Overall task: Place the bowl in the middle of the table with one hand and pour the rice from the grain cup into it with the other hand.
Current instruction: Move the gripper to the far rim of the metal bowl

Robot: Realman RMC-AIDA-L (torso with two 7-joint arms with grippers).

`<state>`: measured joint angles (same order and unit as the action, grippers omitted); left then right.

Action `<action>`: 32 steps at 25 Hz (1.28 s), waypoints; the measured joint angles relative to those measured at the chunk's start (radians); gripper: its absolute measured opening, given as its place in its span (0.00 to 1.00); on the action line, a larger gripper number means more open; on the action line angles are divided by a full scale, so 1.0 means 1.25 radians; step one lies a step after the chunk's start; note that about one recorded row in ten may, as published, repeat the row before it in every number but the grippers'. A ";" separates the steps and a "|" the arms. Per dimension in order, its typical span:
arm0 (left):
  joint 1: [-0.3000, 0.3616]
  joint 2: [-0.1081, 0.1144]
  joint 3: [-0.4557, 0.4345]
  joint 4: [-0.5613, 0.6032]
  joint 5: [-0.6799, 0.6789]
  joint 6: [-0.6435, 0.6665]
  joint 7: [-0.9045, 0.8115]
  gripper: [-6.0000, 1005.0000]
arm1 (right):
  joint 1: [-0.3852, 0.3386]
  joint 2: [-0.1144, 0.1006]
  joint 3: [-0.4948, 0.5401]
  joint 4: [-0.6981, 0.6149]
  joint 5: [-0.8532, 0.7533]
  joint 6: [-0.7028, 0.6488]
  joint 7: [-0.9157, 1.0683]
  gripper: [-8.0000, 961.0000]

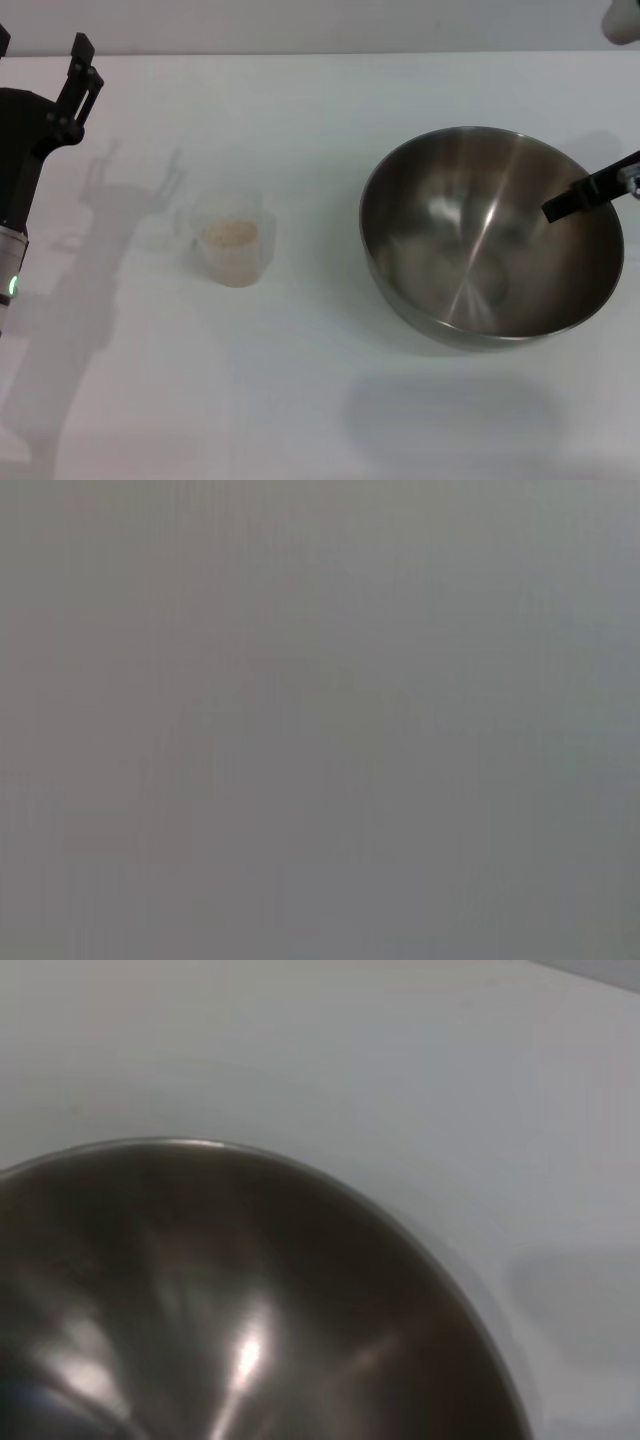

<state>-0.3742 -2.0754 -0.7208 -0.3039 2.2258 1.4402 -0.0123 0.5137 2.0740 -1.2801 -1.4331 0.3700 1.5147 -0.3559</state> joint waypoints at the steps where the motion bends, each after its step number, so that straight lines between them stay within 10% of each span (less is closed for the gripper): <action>1: 0.000 0.000 0.000 0.000 0.000 0.000 0.000 0.78 | 0.000 0.000 0.000 0.000 0.000 0.000 0.000 0.71; 9: 0.002 0.000 0.000 -0.001 0.000 0.000 0.000 0.77 | 0.010 0.000 -0.001 0.039 0.001 -0.013 -0.018 0.66; 23: 0.002 -0.001 0.000 -0.002 0.000 0.000 0.000 0.76 | -0.004 0.001 0.007 -0.010 0.012 -0.021 -0.040 0.06; 32: 0.004 0.000 0.000 -0.004 0.000 0.000 0.000 0.76 | -0.037 0.001 0.009 -0.128 0.111 -0.010 -0.093 0.04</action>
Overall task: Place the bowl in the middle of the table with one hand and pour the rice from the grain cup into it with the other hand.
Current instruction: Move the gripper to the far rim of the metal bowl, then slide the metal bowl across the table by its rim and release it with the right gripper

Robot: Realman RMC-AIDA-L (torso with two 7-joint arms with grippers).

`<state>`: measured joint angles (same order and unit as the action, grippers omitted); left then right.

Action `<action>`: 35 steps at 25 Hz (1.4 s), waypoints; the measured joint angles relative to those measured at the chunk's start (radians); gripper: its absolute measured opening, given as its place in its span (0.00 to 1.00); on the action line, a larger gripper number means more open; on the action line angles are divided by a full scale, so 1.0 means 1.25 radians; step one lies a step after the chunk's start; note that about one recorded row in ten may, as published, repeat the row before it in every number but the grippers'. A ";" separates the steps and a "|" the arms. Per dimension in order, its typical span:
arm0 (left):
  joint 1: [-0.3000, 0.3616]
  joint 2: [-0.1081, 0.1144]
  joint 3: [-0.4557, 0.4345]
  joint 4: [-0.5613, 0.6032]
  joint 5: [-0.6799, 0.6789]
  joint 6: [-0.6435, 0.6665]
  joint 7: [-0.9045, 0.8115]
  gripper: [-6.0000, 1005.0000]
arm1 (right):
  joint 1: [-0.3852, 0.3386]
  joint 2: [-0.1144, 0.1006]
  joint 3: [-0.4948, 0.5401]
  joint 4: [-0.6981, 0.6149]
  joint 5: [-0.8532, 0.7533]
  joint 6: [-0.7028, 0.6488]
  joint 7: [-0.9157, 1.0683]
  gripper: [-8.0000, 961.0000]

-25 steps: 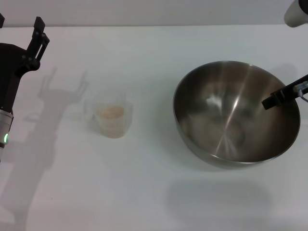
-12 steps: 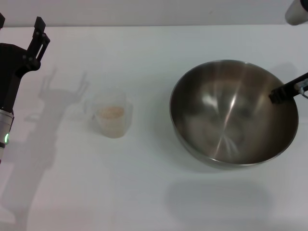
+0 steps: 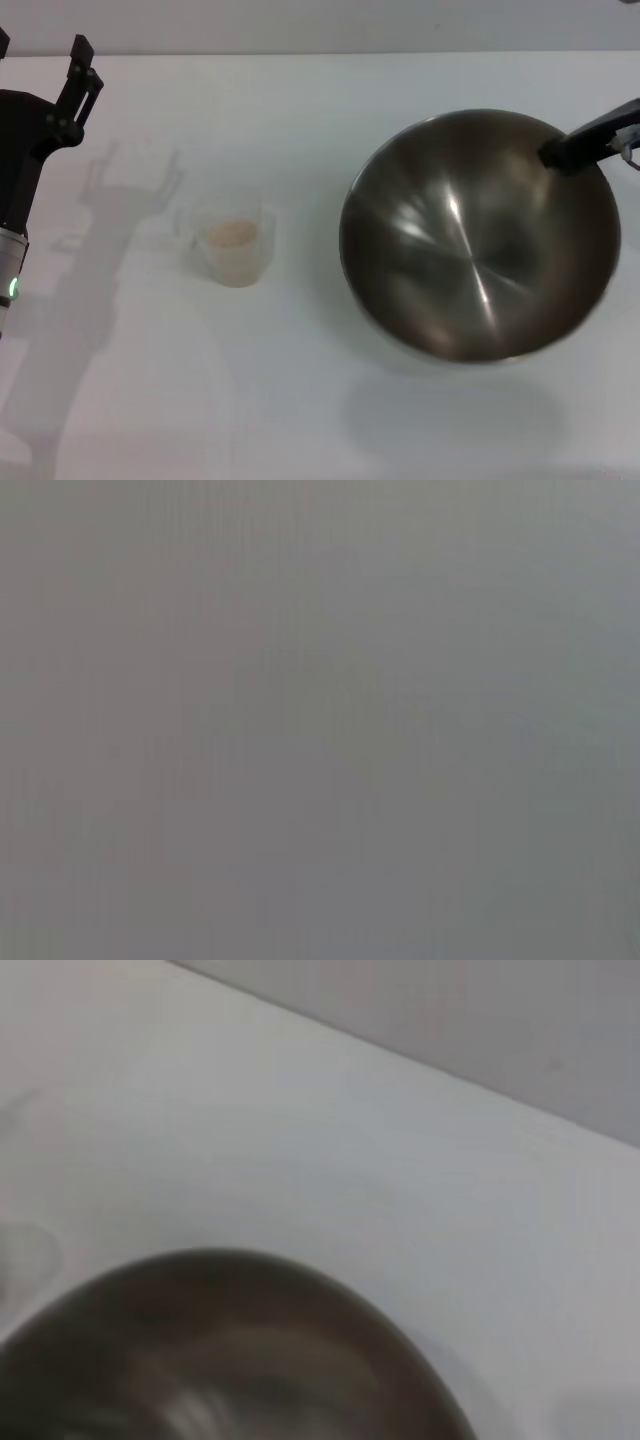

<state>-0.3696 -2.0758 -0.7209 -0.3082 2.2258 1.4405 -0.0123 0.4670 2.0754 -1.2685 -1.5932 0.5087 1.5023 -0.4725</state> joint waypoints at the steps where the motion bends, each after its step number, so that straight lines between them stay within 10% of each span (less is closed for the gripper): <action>1: 0.000 0.000 0.000 0.000 0.000 0.000 0.000 0.76 | 0.000 0.000 0.000 0.000 0.000 0.000 0.000 0.04; 35: 0.002 0.000 0.003 0.000 0.000 0.016 0.000 0.73 | 0.048 0.002 -0.061 0.195 0.192 0.035 -0.119 0.04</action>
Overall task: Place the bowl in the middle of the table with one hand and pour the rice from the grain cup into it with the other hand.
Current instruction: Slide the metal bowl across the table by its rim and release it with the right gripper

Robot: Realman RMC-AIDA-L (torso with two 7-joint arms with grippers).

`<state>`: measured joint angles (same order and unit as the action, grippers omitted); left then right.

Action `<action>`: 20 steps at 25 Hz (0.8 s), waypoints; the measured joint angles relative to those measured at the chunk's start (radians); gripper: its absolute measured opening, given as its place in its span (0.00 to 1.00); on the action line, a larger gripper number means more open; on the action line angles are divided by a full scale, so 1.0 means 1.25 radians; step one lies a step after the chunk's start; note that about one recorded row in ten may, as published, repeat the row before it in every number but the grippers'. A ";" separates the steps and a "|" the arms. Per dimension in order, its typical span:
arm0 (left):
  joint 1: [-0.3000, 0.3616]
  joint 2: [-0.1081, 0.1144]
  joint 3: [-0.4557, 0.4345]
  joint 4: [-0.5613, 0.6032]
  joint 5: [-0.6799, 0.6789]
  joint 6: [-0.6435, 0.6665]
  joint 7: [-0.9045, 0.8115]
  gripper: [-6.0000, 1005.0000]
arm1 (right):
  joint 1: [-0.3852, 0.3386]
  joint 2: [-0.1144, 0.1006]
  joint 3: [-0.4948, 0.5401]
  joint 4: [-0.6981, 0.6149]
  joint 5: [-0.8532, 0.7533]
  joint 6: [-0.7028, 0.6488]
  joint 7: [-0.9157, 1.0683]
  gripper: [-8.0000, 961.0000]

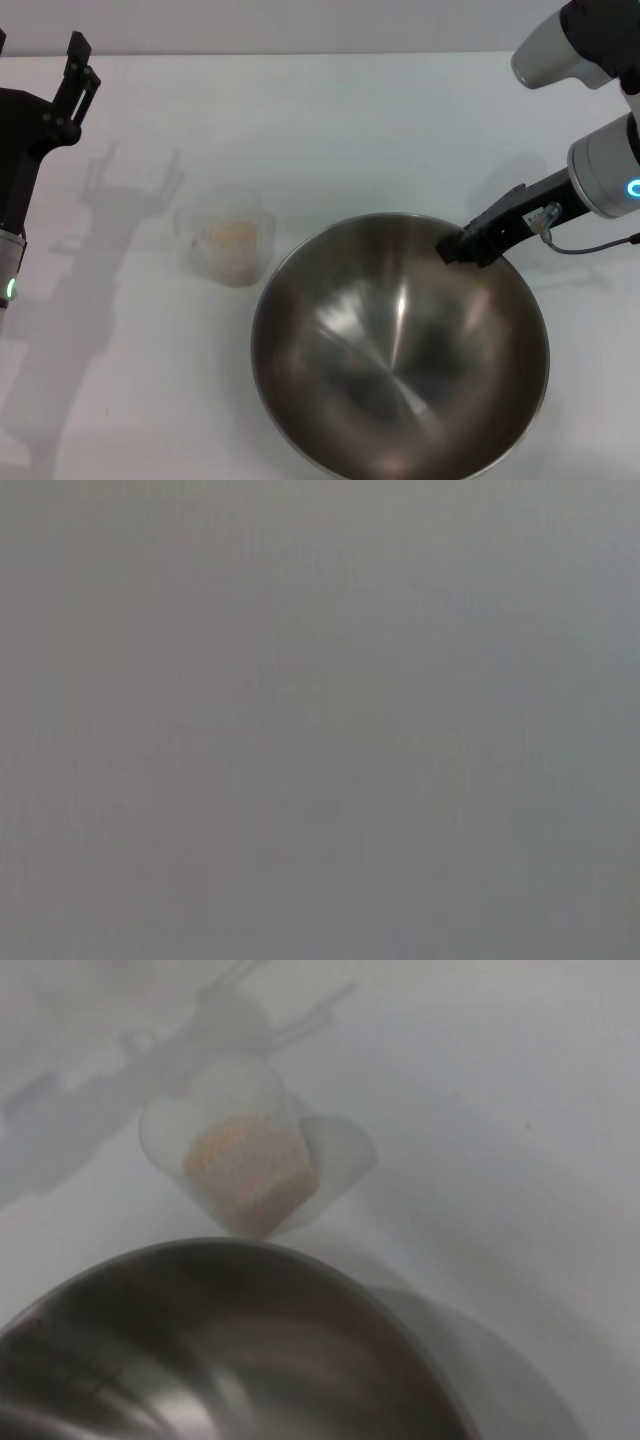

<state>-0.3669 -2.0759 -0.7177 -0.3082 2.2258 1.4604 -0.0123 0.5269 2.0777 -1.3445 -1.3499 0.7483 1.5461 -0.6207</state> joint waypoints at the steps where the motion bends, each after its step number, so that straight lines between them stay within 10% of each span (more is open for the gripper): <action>1: 0.000 0.000 0.000 0.000 0.000 0.000 0.000 0.73 | 0.000 0.000 -0.002 0.002 -0.001 0.000 0.000 0.04; 7: 0.000 -0.001 0.001 -0.001 0.000 0.001 0.000 0.73 | 0.010 -0.001 -0.005 0.022 -0.004 0.007 0.000 0.04; 20: 0.011 -0.001 0.001 -0.001 0.001 0.015 -0.001 0.72 | 0.011 -0.002 -0.014 -0.076 -0.006 0.008 0.000 0.48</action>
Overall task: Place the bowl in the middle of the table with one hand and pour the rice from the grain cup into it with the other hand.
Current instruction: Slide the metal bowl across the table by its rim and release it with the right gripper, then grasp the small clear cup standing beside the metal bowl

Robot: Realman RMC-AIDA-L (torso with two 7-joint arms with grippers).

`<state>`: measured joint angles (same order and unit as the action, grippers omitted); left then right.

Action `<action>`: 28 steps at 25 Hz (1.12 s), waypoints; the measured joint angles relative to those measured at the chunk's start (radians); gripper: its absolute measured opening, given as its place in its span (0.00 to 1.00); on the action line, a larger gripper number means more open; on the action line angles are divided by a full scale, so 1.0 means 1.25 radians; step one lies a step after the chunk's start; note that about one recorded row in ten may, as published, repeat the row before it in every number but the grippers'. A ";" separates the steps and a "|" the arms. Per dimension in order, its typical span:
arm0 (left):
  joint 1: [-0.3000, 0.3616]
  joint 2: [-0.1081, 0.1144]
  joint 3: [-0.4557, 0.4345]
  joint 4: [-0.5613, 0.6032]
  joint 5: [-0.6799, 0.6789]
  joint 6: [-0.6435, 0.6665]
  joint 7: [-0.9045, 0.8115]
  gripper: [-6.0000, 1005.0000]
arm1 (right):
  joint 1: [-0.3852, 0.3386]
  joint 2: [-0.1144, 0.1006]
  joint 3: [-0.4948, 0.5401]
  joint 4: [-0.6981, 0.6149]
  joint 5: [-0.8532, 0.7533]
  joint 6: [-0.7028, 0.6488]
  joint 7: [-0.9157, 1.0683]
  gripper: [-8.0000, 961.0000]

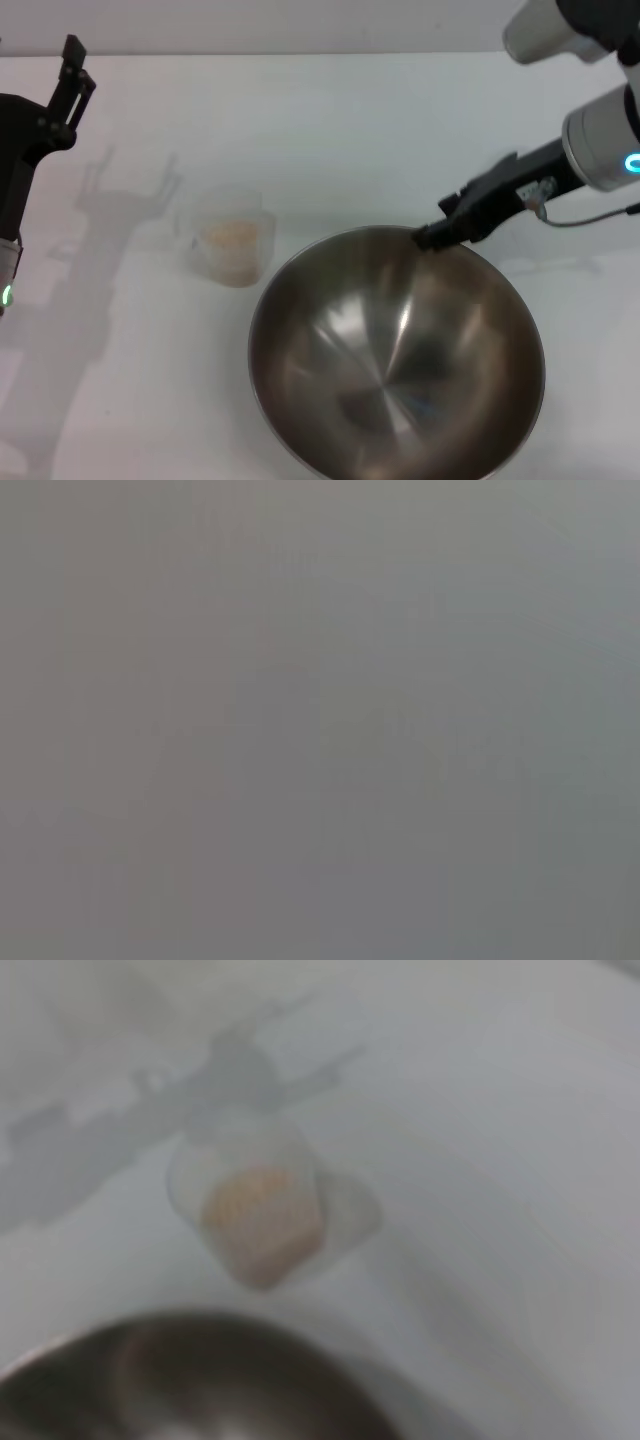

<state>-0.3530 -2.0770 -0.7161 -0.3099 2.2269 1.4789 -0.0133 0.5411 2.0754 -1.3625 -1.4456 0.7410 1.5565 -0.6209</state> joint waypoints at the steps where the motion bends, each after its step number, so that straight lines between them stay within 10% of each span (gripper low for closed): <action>1: 0.003 0.000 -0.001 0.000 0.000 0.004 0.000 0.72 | 0.001 0.000 0.000 -0.018 0.000 0.000 0.000 0.55; 11: 0.015 0.001 -0.004 0.004 -0.001 0.019 0.000 0.71 | -0.070 0.004 -0.060 -0.159 -0.093 -0.259 -0.052 0.58; 20: 0.016 0.003 -0.004 0.007 -0.001 0.021 0.001 0.71 | -0.262 0.011 -0.367 -0.141 -0.464 -0.930 0.036 0.58; 28: 0.017 0.002 -0.014 0.009 -0.001 0.017 0.001 0.70 | -0.351 0.012 -0.409 0.120 -0.515 -1.604 0.181 0.58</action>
<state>-0.3314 -2.0739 -0.7341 -0.2990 2.2258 1.5002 -0.0124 0.1025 2.0907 -1.8743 -1.2961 0.0977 -0.4486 -0.3952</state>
